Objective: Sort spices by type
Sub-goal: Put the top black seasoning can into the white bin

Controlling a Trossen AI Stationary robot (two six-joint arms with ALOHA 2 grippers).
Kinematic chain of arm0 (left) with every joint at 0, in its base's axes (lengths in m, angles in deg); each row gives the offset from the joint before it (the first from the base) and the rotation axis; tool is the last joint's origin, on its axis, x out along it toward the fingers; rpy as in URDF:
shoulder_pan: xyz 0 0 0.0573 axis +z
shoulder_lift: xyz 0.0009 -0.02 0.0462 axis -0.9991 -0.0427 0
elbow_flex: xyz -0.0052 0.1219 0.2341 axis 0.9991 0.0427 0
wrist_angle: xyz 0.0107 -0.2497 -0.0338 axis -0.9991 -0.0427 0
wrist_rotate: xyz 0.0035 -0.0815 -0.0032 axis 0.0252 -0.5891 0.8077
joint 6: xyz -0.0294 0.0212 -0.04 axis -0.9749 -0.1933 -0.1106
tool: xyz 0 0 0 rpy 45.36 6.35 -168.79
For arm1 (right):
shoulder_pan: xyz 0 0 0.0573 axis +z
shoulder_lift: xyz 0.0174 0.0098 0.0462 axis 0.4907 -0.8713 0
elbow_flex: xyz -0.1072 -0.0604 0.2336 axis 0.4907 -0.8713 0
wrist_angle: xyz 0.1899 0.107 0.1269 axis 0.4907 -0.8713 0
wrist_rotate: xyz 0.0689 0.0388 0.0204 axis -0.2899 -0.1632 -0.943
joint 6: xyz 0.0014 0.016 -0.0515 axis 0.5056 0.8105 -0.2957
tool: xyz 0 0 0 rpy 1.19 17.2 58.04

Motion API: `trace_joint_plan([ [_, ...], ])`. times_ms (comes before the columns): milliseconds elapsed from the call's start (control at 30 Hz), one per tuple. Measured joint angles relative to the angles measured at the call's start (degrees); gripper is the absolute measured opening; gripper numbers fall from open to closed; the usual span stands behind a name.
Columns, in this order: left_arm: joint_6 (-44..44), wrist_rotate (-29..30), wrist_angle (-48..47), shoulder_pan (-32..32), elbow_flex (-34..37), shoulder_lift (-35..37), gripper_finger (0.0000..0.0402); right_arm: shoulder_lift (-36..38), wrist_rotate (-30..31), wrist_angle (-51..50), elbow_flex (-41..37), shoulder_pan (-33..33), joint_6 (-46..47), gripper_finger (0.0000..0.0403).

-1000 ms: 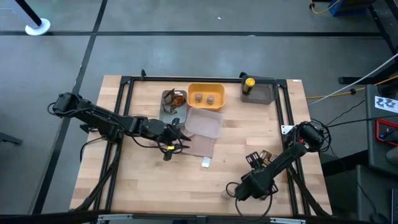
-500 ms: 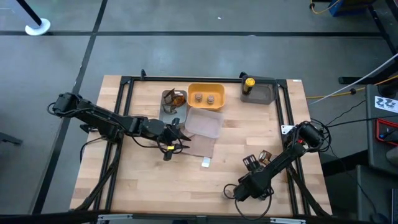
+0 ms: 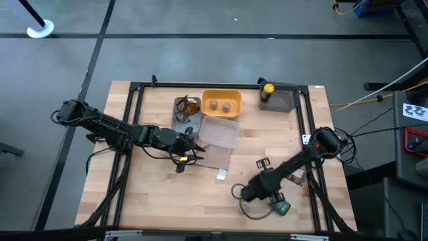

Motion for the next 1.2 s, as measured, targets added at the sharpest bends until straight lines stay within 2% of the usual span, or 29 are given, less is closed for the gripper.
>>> trace_joint_plan([
  [233,-0.11,0.0,-0.3,0.0,0.0,0.0,0.013,0.0,4.46,-1.33,7.91,-6.29,-9.44,0.0122],
  [533,0.28,0.0,-0.49,0.0,0.0,0.0,0.013,0.02,16.31,-7.0,22.35,-14.88,-18.1,0.0124],
  [700,1.13,0.02,-0.48,0.0,0.0,-0.01,0.013,0.02,20.27,-6.98,27.38,-20.38,-22.22,0.0125],
  [1067,1.15,0.02,-0.48,0.0,0.0,-0.02,0.013,-1.37,20.8,5.24,27.87,-31.42,-33.28,0.0127],
  [1200,1.15,0.0,-0.67,0.0,0.0,-0.02,0.013,-2.8,18.45,7.17,27.81,-33.7,-35.72,0.0127],
])
